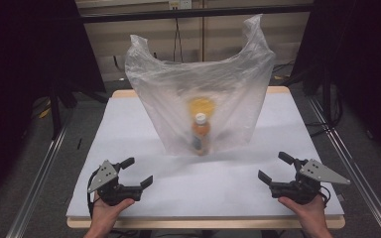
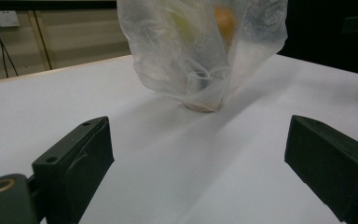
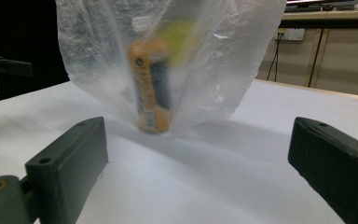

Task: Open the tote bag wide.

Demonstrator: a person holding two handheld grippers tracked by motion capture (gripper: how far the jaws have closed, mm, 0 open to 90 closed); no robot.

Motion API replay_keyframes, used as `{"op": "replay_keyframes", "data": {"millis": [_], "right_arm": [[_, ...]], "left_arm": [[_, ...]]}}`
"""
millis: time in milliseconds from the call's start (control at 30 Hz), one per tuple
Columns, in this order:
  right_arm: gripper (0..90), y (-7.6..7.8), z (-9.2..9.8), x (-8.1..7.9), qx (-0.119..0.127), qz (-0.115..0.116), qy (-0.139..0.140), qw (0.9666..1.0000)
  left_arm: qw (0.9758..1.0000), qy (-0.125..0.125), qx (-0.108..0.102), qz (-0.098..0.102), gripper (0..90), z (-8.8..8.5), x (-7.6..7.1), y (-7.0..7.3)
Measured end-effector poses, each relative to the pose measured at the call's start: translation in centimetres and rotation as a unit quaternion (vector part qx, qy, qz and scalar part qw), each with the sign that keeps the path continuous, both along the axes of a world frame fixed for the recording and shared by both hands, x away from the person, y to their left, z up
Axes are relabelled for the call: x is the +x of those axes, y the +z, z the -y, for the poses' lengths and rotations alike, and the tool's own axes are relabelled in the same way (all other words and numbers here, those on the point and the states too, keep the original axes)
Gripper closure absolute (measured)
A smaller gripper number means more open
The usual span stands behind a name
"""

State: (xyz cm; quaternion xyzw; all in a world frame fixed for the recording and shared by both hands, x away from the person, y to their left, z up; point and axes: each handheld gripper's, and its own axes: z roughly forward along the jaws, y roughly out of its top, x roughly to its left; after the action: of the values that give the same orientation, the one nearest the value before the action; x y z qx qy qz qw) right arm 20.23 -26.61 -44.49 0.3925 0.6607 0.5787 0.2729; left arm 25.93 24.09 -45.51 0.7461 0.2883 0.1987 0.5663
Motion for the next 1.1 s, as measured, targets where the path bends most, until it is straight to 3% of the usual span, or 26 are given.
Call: {"op": "replay_keyframes", "data": {"millis": [33, 100, 133, 233, 267, 333, 367, 433, 633, 767, 900, 1067, 1100], "right_arm": [[5.8, 0.0, 0.0, 0.0, 0.0, -0.002, -0.001, 1.0], [6.3, -0.1, 0.1, 0.2, -0.006, -0.002, 0.0, 1.0], [7.9, -0.1, 0.1, 0.2, -0.003, -0.003, 0.002, 1.0], [11.1, -0.1, 0.1, 0.2, -0.002, -0.008, 0.001, 1.0], [14.9, -0.1, 0.1, 0.3, -0.007, -0.012, 0.004, 0.9999], [20.4, -0.3, 0.2, 0.5, -0.002, -0.024, 0.016, 0.9996], [23.2, -0.3, 0.2, 0.5, 0.0, -0.025, 0.019, 0.9995], [27.5, -0.2, 0.2, 0.6, -0.006, -0.029, 0.029, 0.9991], [40.4, -0.1, 0.0, 1.2, -0.01, -0.028, 0.048, 0.9984], [57.7, 0.3, -0.2, 1.8, -0.014, -0.028, 0.067, 0.9973], [62.4, 0.7, -0.7, 2.1, -0.02, -0.02, 0.072, 0.9971], [71.9, 1.3, -1.1, 2.7, -0.022, -0.033, 0.092, 0.995], [72.7, 1.4, -1.2, 2.8, -0.019, -0.037, 0.099, 0.9942]], "left_arm": [[0.9999, 0.003, -0.009, -0.006, 9.4, 0.2, -0.1, -0.1], [0.9999, 0.004, -0.007, -0.007, 9.6, 0.2, 0.0, -0.1], [0.9998, -0.008, -0.011, -0.011, 10.0, 0.1, 0.1, -0.2], [0.9999, 0.004, 0.0, -0.009, 12.1, 0.1, 0.1, -0.2], [0.9998, -0.009, -0.011, -0.014, 12.1, 0.1, 0.2, -0.3], [0.9999, 0.0, 0.011, -0.009, 17.0, 0.2, 0.1, -0.2], [0.9998, -0.008, 0.001, -0.019, 18.4, 0.3, 0.1, -0.2], [0.9997, -0.017, -0.001, -0.019, 29.3, 0.4, 0.1, -0.1], [0.9995, -0.027, 0.004, -0.016, 36.0, 0.7, 0.4, 0.1], [0.999, -0.04, 0.002, -0.02, 48.5, 0.9, 0.6, 0.8], [0.9984, -0.052, 0.006, -0.02, 58.7, 1.5, 1.2, 1.6], [0.9966, -0.071, 0.015, -0.038, 67.9, 2.4, 1.6, 2.2], [0.9952, -0.09, 0.009, -0.038, 69.6, 2.5, 1.8, 2.3]]}}
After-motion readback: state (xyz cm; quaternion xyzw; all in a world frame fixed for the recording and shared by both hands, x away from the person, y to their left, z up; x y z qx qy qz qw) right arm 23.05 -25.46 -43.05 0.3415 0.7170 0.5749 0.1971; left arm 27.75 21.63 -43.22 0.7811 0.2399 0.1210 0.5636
